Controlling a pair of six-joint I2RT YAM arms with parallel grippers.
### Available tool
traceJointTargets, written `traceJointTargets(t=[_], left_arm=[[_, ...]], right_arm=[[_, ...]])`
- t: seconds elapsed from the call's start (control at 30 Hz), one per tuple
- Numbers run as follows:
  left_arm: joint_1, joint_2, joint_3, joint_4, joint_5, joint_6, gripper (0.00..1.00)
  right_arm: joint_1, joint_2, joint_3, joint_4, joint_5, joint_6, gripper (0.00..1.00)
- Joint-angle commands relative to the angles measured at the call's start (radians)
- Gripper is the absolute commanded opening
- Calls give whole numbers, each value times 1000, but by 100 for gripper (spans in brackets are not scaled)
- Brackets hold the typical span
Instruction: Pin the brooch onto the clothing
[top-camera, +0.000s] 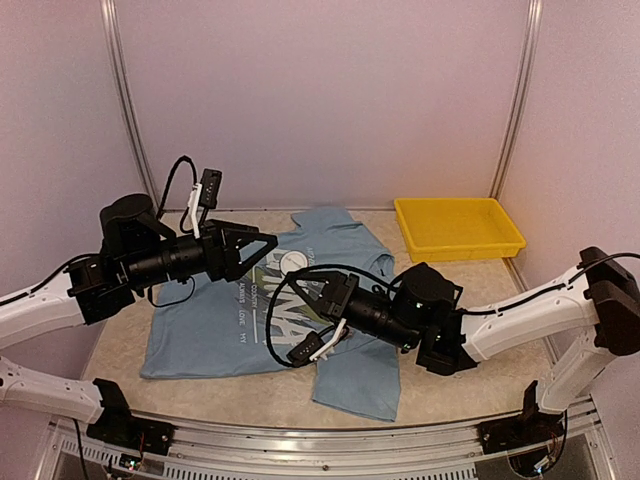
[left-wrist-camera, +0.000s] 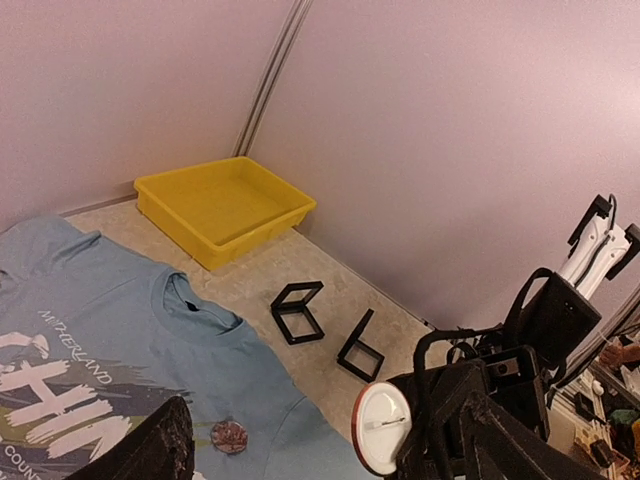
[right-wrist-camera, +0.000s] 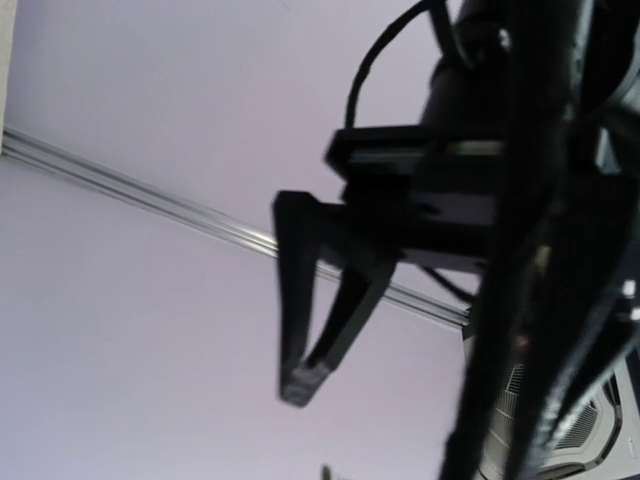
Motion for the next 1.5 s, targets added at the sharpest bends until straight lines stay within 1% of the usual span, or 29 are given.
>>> traceJointTargets(t=[0.0,0.07,0.17,0.2,0.63,0.7,0.87,0.93,1.13,1.2,1.33,1.4,1.43,1.47], left_arm=[[4,25,16,-25,70,-6,84],[3,24,4,-6,86,-11,75],[1,24,-4,19,121,-16,57],[1,27,-4,21,130,-17,53],[1,82,-13,-7,188,-5,53],[1,80,-19,0,198,-5,48],[1,72,-24,34,251,-22,20],[1,73,-23,51,291,-29,13],[1,87,-23,86,365,-47,7],[1,97,-18,87,379,-49,1],[1,112,-22,96,374,-54,0],[1,110,-29,97,327,-51,0],[1,105,-34,99,289,-47,0],[1,97,-42,107,246,-44,0]], right_arm=[[10,2,12,14,0,-265,0],[11,3,14,11,3,-265,0],[10,11,19,9,5,-268,0],[10,12,22,7,5,-269,0],[10,22,49,-13,-7,-287,0],[10,22,49,-13,-8,-286,0],[11,22,48,-11,-8,-289,0],[11,22,50,-7,-9,-288,0],[12,22,52,5,-21,-287,0],[11,23,53,6,-23,-289,0],[11,24,51,6,-23,-288,0],[12,26,46,29,-36,-259,0],[12,26,44,49,-49,-230,18],[12,26,40,78,-60,-187,41]])
